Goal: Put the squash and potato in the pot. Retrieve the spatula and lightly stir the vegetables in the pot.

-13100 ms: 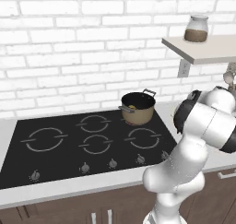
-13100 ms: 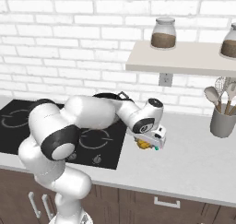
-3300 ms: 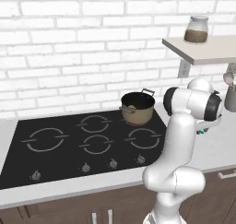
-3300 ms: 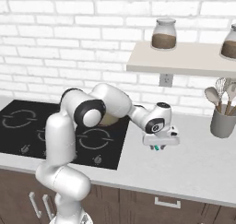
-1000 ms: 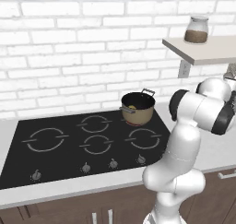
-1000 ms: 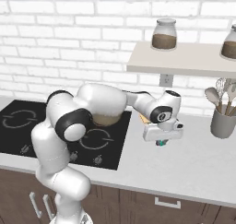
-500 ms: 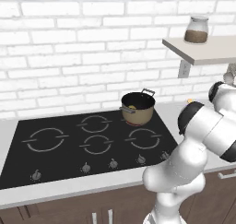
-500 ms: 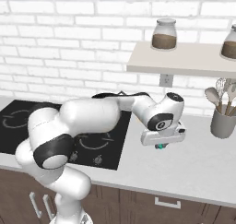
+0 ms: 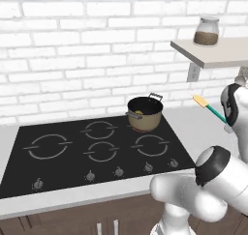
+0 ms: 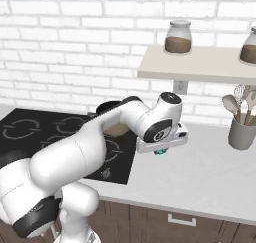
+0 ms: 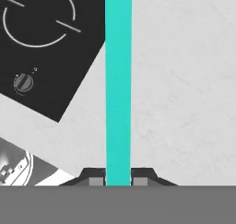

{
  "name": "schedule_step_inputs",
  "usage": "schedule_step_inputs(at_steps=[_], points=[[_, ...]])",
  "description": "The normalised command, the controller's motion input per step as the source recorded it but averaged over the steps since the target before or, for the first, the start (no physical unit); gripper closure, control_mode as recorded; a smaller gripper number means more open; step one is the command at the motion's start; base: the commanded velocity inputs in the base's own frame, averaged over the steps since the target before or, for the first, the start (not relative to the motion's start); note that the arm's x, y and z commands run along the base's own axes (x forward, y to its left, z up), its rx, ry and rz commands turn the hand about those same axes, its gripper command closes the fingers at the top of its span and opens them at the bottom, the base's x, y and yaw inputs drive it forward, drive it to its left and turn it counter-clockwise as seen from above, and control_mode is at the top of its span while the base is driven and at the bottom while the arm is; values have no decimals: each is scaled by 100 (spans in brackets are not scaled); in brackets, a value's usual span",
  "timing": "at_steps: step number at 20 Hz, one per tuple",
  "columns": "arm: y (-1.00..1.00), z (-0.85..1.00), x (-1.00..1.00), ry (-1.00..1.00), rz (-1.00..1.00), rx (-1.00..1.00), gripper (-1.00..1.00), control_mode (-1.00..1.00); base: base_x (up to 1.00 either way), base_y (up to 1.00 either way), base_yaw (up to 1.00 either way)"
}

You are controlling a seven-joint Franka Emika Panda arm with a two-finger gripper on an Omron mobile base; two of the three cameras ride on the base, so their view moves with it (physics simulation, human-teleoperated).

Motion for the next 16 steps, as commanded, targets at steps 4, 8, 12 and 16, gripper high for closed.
schedule_step_inputs(at_steps=[4,8,12,16], points=[[80,49,-7,0,0,-18,100,-100,0,0,0],[60,32,-7,2,-8,-12,100,-100,0,0,0],[53,1,6,12,-6,-21,100,-100,0,0,0],[41,4,12,0,1,-11,100,-100,0,0,0]])
